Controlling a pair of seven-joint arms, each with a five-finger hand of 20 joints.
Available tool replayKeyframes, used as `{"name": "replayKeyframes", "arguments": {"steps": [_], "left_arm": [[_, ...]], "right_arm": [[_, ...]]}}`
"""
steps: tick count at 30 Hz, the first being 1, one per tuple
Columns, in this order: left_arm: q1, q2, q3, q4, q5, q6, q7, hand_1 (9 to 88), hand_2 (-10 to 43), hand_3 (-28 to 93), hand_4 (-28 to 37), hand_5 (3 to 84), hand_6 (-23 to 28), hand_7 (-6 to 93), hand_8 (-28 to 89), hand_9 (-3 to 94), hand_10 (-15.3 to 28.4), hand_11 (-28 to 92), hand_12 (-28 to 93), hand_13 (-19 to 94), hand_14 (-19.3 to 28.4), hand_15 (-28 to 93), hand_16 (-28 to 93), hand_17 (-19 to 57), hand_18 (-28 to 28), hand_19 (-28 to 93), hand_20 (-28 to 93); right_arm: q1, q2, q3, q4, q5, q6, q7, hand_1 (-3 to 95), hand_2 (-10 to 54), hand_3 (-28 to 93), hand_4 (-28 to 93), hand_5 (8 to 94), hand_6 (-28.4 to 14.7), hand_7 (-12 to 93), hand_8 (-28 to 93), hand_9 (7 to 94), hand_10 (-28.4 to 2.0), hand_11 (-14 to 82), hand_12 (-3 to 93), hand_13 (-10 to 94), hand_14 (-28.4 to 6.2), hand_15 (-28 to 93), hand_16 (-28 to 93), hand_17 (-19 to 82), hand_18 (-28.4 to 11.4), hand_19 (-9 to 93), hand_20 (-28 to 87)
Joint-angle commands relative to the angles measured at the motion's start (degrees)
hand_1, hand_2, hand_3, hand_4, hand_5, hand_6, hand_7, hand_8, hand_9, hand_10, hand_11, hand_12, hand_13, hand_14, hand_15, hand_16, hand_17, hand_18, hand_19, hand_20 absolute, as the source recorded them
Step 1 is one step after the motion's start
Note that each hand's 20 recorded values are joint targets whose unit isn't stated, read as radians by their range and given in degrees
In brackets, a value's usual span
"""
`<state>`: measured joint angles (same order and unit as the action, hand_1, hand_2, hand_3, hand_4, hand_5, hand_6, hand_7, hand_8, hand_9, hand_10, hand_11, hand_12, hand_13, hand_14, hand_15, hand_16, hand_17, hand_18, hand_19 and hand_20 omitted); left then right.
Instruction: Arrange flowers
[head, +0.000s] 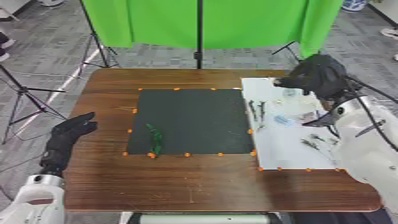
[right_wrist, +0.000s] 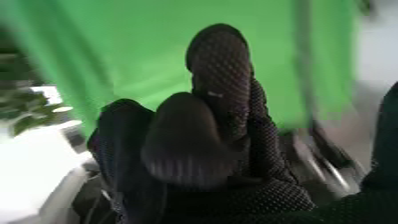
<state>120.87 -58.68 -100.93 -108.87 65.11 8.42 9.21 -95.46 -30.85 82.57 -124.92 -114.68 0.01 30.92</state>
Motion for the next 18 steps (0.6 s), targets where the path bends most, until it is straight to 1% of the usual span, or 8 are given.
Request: {"name": "replayKeyframes", "arguments": {"steps": [1, 4, 8, 12, 18], "left_arm": [[1.49, -0.79, -0.49, -0.51, 0.37, 0.24, -0.97, 31.2, 1.0, 64, -19.4, 47.7, 4.9, 11.6, -6, 47.6, 14.5, 20, 11, 38, 18.0, 19, -2, 9.4, 11.8, 7, 17], [1.22, -0.68, -0.27, -0.38, 0.51, -0.06, -1.09, 31.3, 1.0, 64, -19.3, 47.6, 4.9, 11.7, -6, 47.6, 14.5, 20, 11, 38, 17.9, 19, -2, 9.4, 11.8, 7, 17], [1.37, -0.84, -0.16, -0.45, 0.70, -0.27, -1.20, 31.5, 0.8, 64, -19.3, 47.6, 4.9, 11.6, -6, 47.7, 14.6, 20, 11, 38, 17.9, 19, -2, 9.4, 11.8, 8, 17], [1.18, -0.90, 0.02, -0.32, 0.76, -0.68, -1.46, 31.6, 0.8, 64, -19.3, 47.6, 4.8, 11.8, -6, 47.6, 14.6, 20, 11, 38, 17.9, 19, -2, 9.4, 11.8, 8, 17], [1.74, -0.92, -0.16, -0.52, 0.74, -0.77, -1.60, 31.7, 0.7, 64, -19.2, 47.6, 4.8, 11.9, -6, 47.7, 14.5, 20, 11, 38, 18.0, 19, -2, 9.4, 11.8, 8, 17]], "right_arm": [[-13.78, 3.83, 7.07, 6.70, -3.34, -5.73, 5.31, 21.6, -9.5, 58, -27, 68.9, -5.5, 11, -7, 83.2, -12.6, 53.4, 34.0, 88, -5.4, 74, 39, 67, -17.4, 93, 72], [-14.30, 3.79, 6.52, 8.75, -4.14, -6.09, 6.35, 23.5, -9.5, 60, -27, 69.9, -5.6, 12, -7, 83.4, -12.5, 54.2, 34.1, 89, -5.2, 75, 39, 68, -17.2, 93, 73], [-15.06, 3.57, 5.63, 10.61, -4.65, -6.84, 6.92, 26.0, -9.5, 61, -26, 70.8, -5.5, 12, -7, 83.9, -12.4, 54.3, 33.9, 89, -4.7, 74, 39, 68, -17.0, 93, 73], [-16.74, 3.16, 5.60, 11.91, -4.30, -7.57, 7.69, 28.2, -9.5, 62, -26, 71.4, -5.1, 13, -7, 84.5, -12.3, 54.3, 33.8, 90, -4.1, 74, 38, 69, -16.8, 93, 72], [-18.38, 2.77, 5.18, 12.77, -2.96, -8.29, 7.86, 30.6, -9.5, 61, -25, 72.0, -4.7, 14, -7, 84.9, -11.9, 54.1, 33.6, 91, -3.8, 74, 38, 69, -16.4, 93, 72]]}}
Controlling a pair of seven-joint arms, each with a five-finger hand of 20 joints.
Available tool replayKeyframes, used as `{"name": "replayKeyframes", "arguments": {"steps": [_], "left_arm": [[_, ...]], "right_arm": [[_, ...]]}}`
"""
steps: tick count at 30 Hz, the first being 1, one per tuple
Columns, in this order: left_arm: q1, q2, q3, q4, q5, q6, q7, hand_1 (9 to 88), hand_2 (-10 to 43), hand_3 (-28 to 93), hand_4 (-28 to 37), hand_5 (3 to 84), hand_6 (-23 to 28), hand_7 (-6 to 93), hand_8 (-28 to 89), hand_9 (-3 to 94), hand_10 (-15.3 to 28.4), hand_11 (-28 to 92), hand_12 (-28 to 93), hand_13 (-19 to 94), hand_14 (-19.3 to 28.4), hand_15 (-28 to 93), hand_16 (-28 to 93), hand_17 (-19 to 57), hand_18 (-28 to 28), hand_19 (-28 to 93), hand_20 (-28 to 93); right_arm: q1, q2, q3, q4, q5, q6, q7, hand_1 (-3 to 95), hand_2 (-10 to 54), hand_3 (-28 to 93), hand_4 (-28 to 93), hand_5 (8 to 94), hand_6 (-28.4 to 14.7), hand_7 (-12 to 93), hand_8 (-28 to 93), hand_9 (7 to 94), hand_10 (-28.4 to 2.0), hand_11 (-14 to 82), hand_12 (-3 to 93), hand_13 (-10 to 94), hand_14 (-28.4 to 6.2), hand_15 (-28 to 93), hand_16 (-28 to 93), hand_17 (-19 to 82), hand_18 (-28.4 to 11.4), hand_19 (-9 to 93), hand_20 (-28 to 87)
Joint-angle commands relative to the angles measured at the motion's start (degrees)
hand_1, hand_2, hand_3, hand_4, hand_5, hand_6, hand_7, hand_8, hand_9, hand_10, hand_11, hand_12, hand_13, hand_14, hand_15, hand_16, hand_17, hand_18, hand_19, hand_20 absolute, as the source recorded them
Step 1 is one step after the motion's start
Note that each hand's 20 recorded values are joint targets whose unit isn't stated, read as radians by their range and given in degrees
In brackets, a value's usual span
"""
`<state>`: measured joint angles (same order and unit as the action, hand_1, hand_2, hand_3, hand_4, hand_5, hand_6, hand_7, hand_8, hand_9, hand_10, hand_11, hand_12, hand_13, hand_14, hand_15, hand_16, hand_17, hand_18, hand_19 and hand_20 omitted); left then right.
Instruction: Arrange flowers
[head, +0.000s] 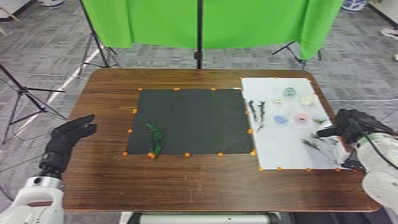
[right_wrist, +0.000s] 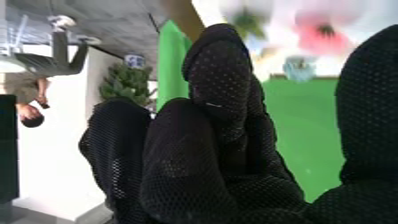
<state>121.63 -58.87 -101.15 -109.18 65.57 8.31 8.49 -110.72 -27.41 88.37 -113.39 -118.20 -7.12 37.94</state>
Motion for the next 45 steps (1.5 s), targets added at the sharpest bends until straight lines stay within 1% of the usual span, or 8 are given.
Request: {"name": "replayKeyframes", "arguments": {"steps": [1, 9, 12, 14, 20, 25, 34, 45], "left_arm": [[1.02, -0.78, 0.05, -0.20, 0.26, -0.67, -0.91, 31.7, 0.7, 64, -19.2, 47.6, 4.8, 11.9, -6, 47.7, 14.5, 20, 11, 38, 18.0, 19, -2, 9.4, 11.8, 8, 17], [1.09, -0.96, 0.55, -0.28, 0.41, -0.97, -1.06, 31.9, 0.9, 64, -19.3, 47.6, 4.8, 11.8, -6, 47.7, 14.5, 20, 11, 38, 18.0, 19, -2, 9.4, 11.7, 8, 17], [1.13, -0.81, 0.50, -0.34, 0.29, -0.78, -0.99, 31.9, 1.0, 64, -19.3, 47.6, 4.9, 11.8, -6, 47.7, 14.6, 20, 11, 38, 18.0, 19, -2, 9.4, 11.8, 8, 17], [1.19, -0.78, 0.43, -0.34, 0.35, -0.80, -1.02, 31.9, 1.1, 64, -19.3, 47.6, 4.9, 11.8, -6, 47.7, 14.6, 20, 11, 38, 18.1, 19, -2, 9.4, 11.8, 8, 17], [1.09, -0.76, 0.57, -0.27, 0.33, -0.99, -1.05, 31.9, 1.3, 63, -19.3, 47.6, 4.8, 11.9, -6, 47.7, 14.6, 20, 11, 38, 18.0, 19, -2, 9.4, 11.7, 8, 17], [1.85, -0.57, 0.01, -0.60, 0.33, -0.89, -1.32, 31.8, 1.2, 64, -19.1, 47.6, 4.8, 11.9, -6, 47.6, 14.6, 20, 11, 38, 18.0, 19, -2, 9.4, 11.8, 8, 17], [1.51, -0.27, -0.18, -0.48, 0.39, -1.18, -1.60, 31.6, 1.0, 64, -19.2, 47.5, 4.9, 11.8, -6, 47.6, 14.5, 20, 11, 38, 18.0, 19, -2, 9.4, 11.8, 8, 17], [1.03, -0.09, 0.36, -0.30, 0.68, -1.55, -2.20, 31.5, 0.9, 64, -19.2, 47.3, 4.8, 11.8, -6, 47.4, 14.5, 20, 11, 38, 18.0, 19, -2, 9.3, 11.8, 8, 17]], "right_arm": [[-2.99, -0.78, -0.93, 1.37, 0.77, -1.31, 0.83, 31.0, -9.5, 61, -25, 72.1, -4.7, 14, -7, 84.9, -11.9, 54.1, 33.6, 91, -3.8, 74, 38, 69, -16.4, 93, 72], [-1.73, -0.54, -5.05, 3.10, -0.99, 2.28, 0.89, 39.6, -9.5, 63, -24, 76.9, -2.9, 19, -7, 87.7, -10.9, 52.9, 32.8, 93, -2.9, 72, 37, 70, -16.0, 93, 70], [-1.58, -0.08, -5.28, 3.06, -1.28, 6.33, 0.87, 52.6, -9.5, 51, -17, 81.1, -2.3, 20, 13, 89.1, -10.5, 52.2, 32.6, 94, -2.5, 73, 36, 71, -16.1, 93, 70], [-1.60, 0.23, -4.54, 2.50, -1.12, 7.75, 0.74, 56.0, -9.5, 54, -15, 83.7, -1.3, 24, 18, 91.3, -9.7, 52.0, 31.9, 94, -2.5, 74, 34, 72, -16.2, 93, 69], [-1.23, 0.38, -0.64, -1.61, -0.25, 10.99, 1.32, 57.2, -9.5, 57, -14, 85.2, -1.6, 27, 18, 92.9, -9.1, 51.2, 31.8, 94, -2.3, 74, 33, 73, -16.1, 93, 69], [7.18, -0.92, -3.81, -6.15, -2.79, 13.57, 1.57, 56.9, -9.5, 58, -12, 85.1, -1.8, 28, 17, 93.1, -9.0, 51.0, 31.8, 94, -2.2, 75, 32, 73, -16.0, 93, 69], [31.20, -15.41, -29.16, -7.41, -1.28, 17.83, -0.41, 56.7, -9.5, 58, -11, 85.0, -2.5, 29, 18, 93.2, -9.1, 50.1, 31.3, 94, -0.8, 74, 30, 74, -14.3, 93, 67], [38.40, -33.57, -41.36, 2.46, 5.15, 17.62, -0.73, 58.8, -9.5, 55, -9, 84.1, -3.9, 29, 17, 93.7, -9.1, 46.8, 28.1, 94, 0.7, 72, 26, 75, -10.7, 93, 59]]}}
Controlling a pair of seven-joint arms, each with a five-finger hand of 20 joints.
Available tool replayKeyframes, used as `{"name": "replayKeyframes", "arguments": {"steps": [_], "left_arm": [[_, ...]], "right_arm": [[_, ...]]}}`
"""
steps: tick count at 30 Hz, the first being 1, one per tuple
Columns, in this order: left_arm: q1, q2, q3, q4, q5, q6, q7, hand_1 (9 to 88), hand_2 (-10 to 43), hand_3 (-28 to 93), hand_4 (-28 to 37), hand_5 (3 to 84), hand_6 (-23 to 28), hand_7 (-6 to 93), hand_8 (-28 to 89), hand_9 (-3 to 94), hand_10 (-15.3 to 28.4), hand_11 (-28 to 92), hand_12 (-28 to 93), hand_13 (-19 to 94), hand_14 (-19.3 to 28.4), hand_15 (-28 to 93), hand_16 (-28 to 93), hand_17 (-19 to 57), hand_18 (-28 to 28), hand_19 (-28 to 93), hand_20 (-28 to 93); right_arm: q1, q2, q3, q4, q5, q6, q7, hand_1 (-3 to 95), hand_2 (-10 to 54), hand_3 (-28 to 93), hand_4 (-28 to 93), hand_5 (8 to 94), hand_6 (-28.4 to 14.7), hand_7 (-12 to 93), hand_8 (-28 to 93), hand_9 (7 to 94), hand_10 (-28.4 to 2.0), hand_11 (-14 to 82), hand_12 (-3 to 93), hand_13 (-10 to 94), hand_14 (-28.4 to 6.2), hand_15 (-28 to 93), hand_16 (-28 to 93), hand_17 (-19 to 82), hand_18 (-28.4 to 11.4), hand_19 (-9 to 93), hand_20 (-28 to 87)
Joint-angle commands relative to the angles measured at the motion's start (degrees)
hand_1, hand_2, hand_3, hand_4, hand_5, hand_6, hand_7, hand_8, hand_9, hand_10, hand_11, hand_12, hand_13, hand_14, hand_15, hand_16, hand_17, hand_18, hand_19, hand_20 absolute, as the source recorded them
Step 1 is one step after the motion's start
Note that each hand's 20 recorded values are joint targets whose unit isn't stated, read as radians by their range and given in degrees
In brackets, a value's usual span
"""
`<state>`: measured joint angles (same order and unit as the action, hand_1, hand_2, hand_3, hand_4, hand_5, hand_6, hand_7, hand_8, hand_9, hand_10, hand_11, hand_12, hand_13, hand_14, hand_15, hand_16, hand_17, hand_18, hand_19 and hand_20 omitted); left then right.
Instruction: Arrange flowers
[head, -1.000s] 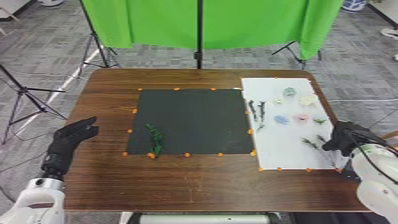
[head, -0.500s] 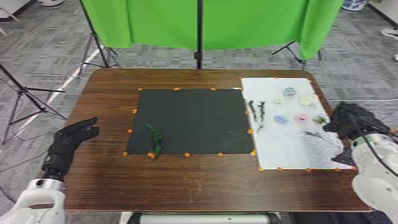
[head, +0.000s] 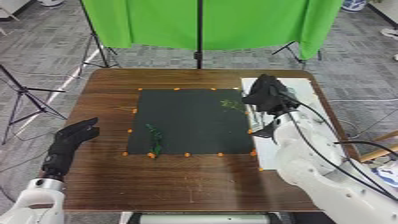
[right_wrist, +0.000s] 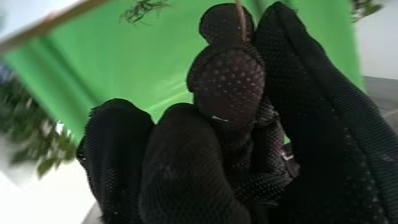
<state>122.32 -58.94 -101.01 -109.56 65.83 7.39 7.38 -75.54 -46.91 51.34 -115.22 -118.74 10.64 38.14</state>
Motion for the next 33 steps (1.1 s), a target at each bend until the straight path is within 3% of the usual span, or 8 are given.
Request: {"name": "replayKeyframes", "arguments": {"steps": [1, 11, 21, 33], "left_arm": [[0.36, 0.02, 0.19, 0.09, 0.48, -0.74, -1.16, 31.5, 0.9, 64, -19.3, 47.3, 4.8, 11.8, -6, 47.4, 14.6, 20, 11, 38, 18.0, 19, -2, 9.3, 11.8, 8, 17], [0.86, 0.20, -0.20, -0.20, 0.54, -0.91, -1.44, 31.4, 0.8, 64, -19.2, 47.5, 4.9, 11.7, -6, 47.4, 14.6, 20, 11, 38, 18.0, 19, -2, 9.3, 11.8, 8, 17], [0.04, 0.37, 0.30, 0.17, 0.73, -1.84, -1.90, 31.4, 0.9, 64, -19.0, 47.4, 4.9, 11.6, -6, 47.3, 14.6, 20, 11, 38, 18.0, 19, -2, 9.2, 11.8, 8, 17], [0.81, 0.30, -0.29, -0.06, 0.79, -2.63, -2.52, 31.4, 1.0, 64, -19.0, 47.3, 4.9, 11.5, -6, 47.2, 14.5, 20, 11, 38, 18.0, 19, -2, 9.2, 11.8, 8, 17]], "right_arm": [[3.98, -14.88, -5.23, 5.46, 5.64, 0.18, -0.62, 59.0, -9.5, 54, -9, 84.1, -3.9, 29, 17, 93.7, -9.2, 46.8, 27.6, 94, 0.8, 72, 25, 76, -10.2, 93, 57], [4.18, -19.19, -8.64, 9.94, 7.79, 1.52, 0.74, 61.1, -9.5, 52, -7, 83.5, -4.9, 29, 18, 93.7, -9.7, 45.9, 24.7, 94, 0.9, 70, 21, 77, -7.6, 93, 47], [3.96, -20.68, -10.72, 12.22, 10.28, 3.19, 1.13, 61.3, -9.5, 52, -7, 82.7, -5.5, 29, 18, 93.7, -10.1, 43.9, 22.9, 94, -0.4, 67, 19, 77, -6.0, 93, 38], [2.95, -21.70, -11.64, 14.40, 5.69, 3.36, 2.57, 61.2, -9.5, 52, -7, 82.5, -5.6, 29, 18, 93.7, -10.5, 42.8, 22.3, 94, -0.5, 66, 19, 78, -5.5, 92, 36]]}}
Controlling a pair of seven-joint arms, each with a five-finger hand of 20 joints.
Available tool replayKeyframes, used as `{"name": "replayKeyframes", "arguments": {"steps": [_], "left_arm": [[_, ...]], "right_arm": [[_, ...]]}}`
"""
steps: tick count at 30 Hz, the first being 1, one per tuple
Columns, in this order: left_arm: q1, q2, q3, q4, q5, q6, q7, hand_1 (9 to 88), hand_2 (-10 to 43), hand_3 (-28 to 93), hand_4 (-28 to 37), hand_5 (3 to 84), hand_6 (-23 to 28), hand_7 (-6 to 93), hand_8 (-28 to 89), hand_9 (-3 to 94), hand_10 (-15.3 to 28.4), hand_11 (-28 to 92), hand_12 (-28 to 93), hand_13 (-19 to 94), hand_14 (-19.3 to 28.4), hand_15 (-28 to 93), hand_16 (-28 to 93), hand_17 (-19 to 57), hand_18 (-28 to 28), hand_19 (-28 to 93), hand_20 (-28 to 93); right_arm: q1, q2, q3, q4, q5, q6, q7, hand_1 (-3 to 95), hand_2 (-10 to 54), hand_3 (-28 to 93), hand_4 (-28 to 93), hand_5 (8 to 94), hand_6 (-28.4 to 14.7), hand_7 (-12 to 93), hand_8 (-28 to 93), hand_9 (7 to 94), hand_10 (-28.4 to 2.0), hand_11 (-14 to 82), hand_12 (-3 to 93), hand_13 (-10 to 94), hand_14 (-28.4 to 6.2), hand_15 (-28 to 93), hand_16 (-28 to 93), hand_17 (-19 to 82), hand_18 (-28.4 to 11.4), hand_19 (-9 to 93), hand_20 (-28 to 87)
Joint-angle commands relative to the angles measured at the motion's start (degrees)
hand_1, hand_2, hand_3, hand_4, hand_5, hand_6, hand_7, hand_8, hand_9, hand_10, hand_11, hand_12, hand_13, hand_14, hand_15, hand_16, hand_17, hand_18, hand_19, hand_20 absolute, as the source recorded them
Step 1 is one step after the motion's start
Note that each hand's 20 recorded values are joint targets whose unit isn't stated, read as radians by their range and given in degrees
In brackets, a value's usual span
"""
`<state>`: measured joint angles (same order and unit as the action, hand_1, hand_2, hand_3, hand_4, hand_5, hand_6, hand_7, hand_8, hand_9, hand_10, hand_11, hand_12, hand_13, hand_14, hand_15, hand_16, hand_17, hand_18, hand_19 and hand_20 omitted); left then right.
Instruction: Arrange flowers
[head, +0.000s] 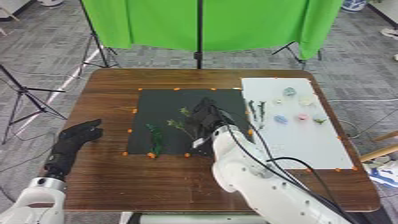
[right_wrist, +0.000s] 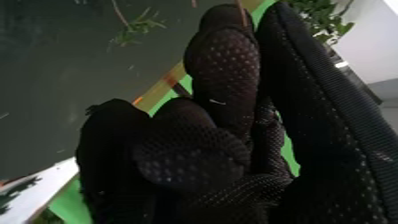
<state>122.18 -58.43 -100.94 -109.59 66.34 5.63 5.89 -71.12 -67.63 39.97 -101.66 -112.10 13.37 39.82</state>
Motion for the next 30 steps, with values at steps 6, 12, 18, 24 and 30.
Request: {"name": "replayKeyframes", "arguments": {"steps": [6, 12, 18, 24, 30], "left_arm": [[0.79, -0.22, -0.41, 0.02, 0.31, -1.50, -1.48, 31.3, 0.9, 64, -19.0, 47.2, 4.9, 11.4, -6, 47.0, 14.4, 20, 11, 38, 18.0, 19, -2, 9.2, 11.8, 8, 17], [0.70, -0.22, -0.42, 0.01, 0.42, -1.94, -1.60, 31.4, 0.9, 64, -19.0, 47.2, 4.9, 11.4, -6, 46.8, 14.7, 20, 11, 38, 18.1, 19, -2, 9.1, 11.8, 8, 17], [0.33, -0.17, -0.22, 0.18, 0.50, -2.23, -1.54, 31.3, 0.8, 64, -18.9, 47.0, 4.9, 11.4, -6, 46.8, 14.7, 19, 11, 38, 18.1, 19, -2, 9.1, 11.8, 8, 17], [0.46, -0.29, -0.45, 0.14, 0.51, -2.43, -1.68, 31.3, 0.8, 64, -19.0, 46.9, 4.9, 11.3, -6, 46.7, 14.6, 19, 11, 37, 18.0, 19, -1, 9.0, 11.8, 7, 17], [0.46, -0.39, -0.52, 0.14, 0.55, -2.72, -1.82, 31.4, 0.8, 64, -19.0, 46.8, 4.8, 11.1, -6, 46.6, 14.6, 19, 11, 37, 18.0, 19, -1, 8.9, 11.8, 8, 17]], "right_arm": [[-2.07, -1.44, -0.67, 1.29, -1.17, -0.16, 1.04, 61.1, -9.5, 52, -7, 82.4, -5.6, 29, 18, 93.7, -10.5, 42.6, 22.3, 94, -0.6, 66, 19, 78, -5.6, 91, 35], [-1.38, -1.76, -1.27, 1.58, 1.46, 0.01, 1.23, 60.7, -9.5, 52, -7, 82.1, -5.6, 29, 17, 93.7, -10.6, 41.8, 22.2, 94, -0.7, 65, 19, 78, -5.4, 91, 35], [-0.70, -1.86, -1.73, 2.06, 3.00, 0.21, 0.87, 59.2, -9.5, 52, -7, 82.0, -5.9, 27, 17, 93.7, -10.7, 40.6, 22.3, 94, -1.0, 64, 19, 77, -5.2, 90, 35], [-0.34, -1.90, -1.96, 2.65, 3.05, 0.52, 0.55, 57.8, -9.5, 51, -8, 81.7, -6.1, 25, 17, 93.7, -10.9, 39.2, 22.6, 94, -1.1, 63, 19, 77, -5.1, 89, 34], [-0.13, -1.85, -1.88, 3.04, 2.88, 0.62, 0.28, 56.6, -9.5, 48, -7, 81.5, -6.4, 22, 17, 93.7, -11.2, 38.0, 23.1, 94, -1.2, 62, 19, 77, -5.0, 89, 34]]}}
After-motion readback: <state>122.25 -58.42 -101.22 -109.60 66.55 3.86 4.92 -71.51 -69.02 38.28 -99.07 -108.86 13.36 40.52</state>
